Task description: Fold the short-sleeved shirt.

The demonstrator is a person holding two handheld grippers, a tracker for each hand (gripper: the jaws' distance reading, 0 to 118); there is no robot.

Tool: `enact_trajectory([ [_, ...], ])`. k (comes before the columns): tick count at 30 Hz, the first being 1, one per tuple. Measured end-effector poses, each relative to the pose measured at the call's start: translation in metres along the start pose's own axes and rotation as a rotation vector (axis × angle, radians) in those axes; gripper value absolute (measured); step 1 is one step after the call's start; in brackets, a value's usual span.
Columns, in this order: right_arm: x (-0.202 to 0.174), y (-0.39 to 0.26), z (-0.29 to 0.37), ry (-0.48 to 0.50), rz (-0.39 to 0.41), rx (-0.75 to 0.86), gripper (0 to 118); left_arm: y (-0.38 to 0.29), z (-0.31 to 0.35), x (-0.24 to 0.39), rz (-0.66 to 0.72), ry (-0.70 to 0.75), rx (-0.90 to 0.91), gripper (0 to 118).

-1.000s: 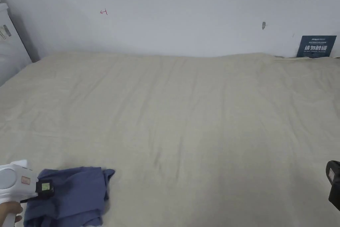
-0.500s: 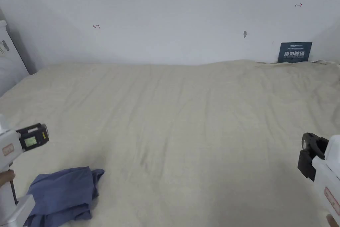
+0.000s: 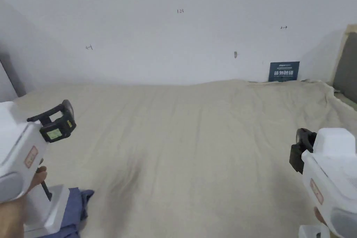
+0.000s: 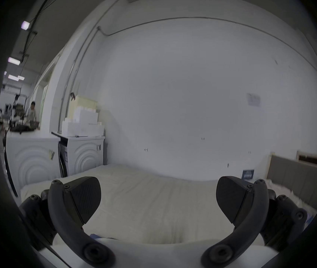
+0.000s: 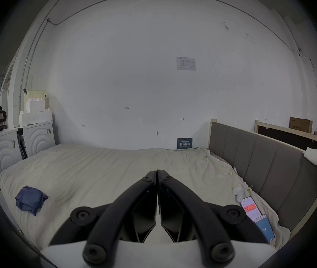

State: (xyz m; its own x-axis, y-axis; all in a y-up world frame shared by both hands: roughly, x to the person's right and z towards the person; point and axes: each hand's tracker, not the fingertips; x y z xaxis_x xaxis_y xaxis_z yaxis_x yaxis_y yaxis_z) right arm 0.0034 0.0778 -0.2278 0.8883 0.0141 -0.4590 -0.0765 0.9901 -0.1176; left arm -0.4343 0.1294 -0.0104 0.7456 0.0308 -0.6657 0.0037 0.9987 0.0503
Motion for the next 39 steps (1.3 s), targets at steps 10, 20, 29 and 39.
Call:
enact_trajectory([
  [10, 0.006, 0.001, 0.011, -0.014, 0.013, 0.026, 0, -0.053, 0.026, 0.086, -0.109, -0.086, 0.092, 113],
  [20, 0.006, 0.004, 0.019, -0.011, 0.020, 0.040, 0, -0.080, 0.037, 0.122, -0.055, -0.240, 0.017, 9],
  [29, 0.006, 0.005, 0.025, -0.013, 0.023, 0.050, 0, -0.082, 0.037, 0.137, -0.077, -0.275, -0.040, 0],
  [39, 0.005, 0.004, 0.030, -0.016, 0.029, 0.058, 0, -0.080, 0.039, 0.143, -0.094, -0.277, -0.023, 0],
])
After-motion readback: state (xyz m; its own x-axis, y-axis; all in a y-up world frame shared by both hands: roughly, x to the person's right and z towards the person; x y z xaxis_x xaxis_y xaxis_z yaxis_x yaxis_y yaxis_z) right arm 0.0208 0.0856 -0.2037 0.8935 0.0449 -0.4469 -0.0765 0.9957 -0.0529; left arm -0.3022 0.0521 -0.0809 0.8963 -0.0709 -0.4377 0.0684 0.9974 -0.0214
